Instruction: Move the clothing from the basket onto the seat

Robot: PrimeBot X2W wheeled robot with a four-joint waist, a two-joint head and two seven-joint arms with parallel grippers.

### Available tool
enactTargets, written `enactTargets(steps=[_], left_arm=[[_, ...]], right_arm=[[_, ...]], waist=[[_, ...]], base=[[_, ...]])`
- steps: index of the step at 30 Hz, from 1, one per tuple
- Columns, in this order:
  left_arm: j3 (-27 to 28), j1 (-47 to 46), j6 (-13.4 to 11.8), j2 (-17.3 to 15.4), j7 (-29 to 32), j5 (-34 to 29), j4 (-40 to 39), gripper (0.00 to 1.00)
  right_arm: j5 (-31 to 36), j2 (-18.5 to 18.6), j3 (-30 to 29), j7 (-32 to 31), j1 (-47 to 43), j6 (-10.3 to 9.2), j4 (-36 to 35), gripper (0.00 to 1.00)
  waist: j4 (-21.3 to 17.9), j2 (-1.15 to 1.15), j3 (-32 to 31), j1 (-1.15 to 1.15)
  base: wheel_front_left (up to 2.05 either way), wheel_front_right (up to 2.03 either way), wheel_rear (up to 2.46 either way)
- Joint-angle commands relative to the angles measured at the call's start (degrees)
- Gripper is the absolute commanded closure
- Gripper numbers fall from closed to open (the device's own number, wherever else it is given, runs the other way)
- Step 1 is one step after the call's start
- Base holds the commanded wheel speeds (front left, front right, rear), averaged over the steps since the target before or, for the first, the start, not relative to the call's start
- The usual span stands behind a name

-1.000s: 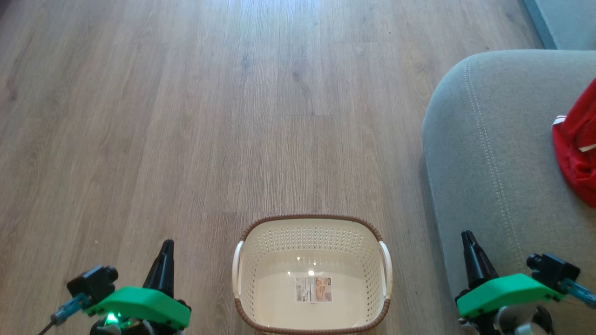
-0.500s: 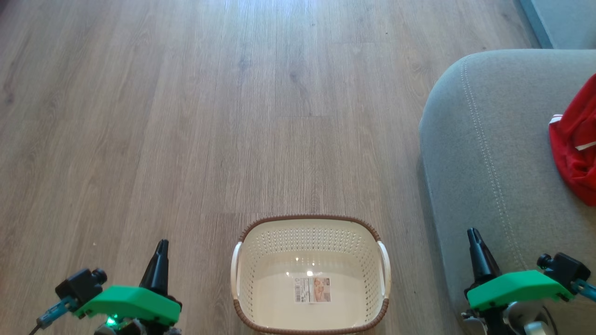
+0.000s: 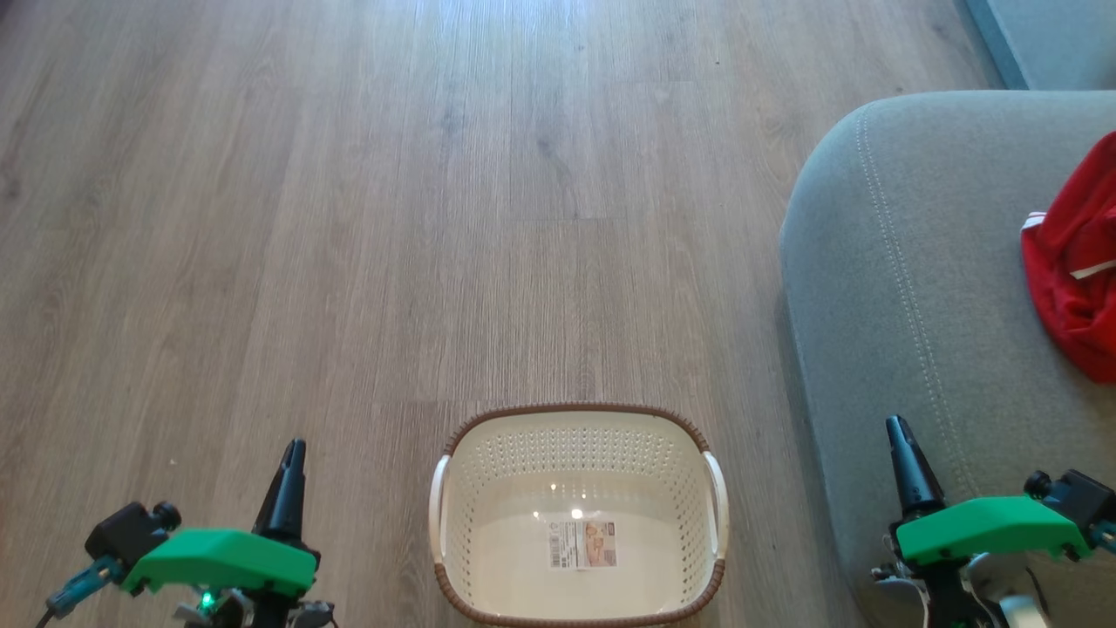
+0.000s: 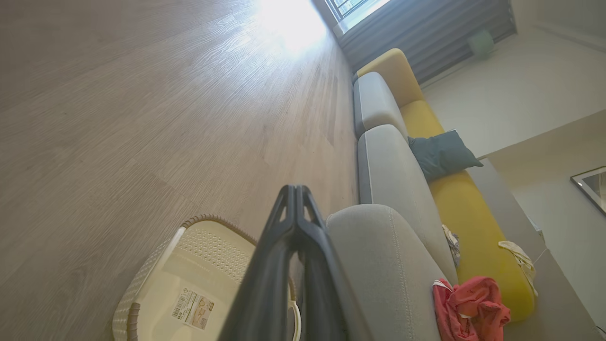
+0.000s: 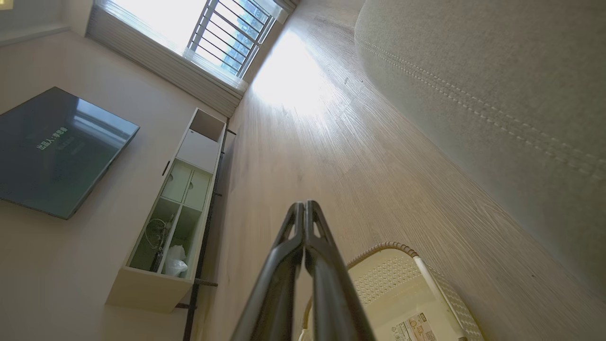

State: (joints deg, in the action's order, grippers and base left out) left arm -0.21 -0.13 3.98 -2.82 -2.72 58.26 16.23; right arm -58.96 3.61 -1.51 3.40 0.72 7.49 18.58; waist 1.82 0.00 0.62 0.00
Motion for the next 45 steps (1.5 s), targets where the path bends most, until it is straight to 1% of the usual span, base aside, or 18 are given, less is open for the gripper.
enactTargets(steps=[1, 45], left_arm=[[1.5, -3.3, 0.7, -0.1, 0.4, 1.7, -1.9, 1.0], [5.8, -5.6, 3.0, -0.1, 7.7, 28.4, -2.1, 1.0]], right_arm=[[-1.9, 0.1, 0.2, -0.5, 3.0, 0.01, -2.2, 1.0], [-28.2, -0.2, -3.6, -7.9, 5.0, 0.0, -4.2, 1.0]], waist=[[-0.1, 0.0, 0.0, 0.0], [-1.5, 0.0, -0.4, 0.0]], base=[[0.0, 0.0, 0.0], [0.0, 0.0, 0.0]])
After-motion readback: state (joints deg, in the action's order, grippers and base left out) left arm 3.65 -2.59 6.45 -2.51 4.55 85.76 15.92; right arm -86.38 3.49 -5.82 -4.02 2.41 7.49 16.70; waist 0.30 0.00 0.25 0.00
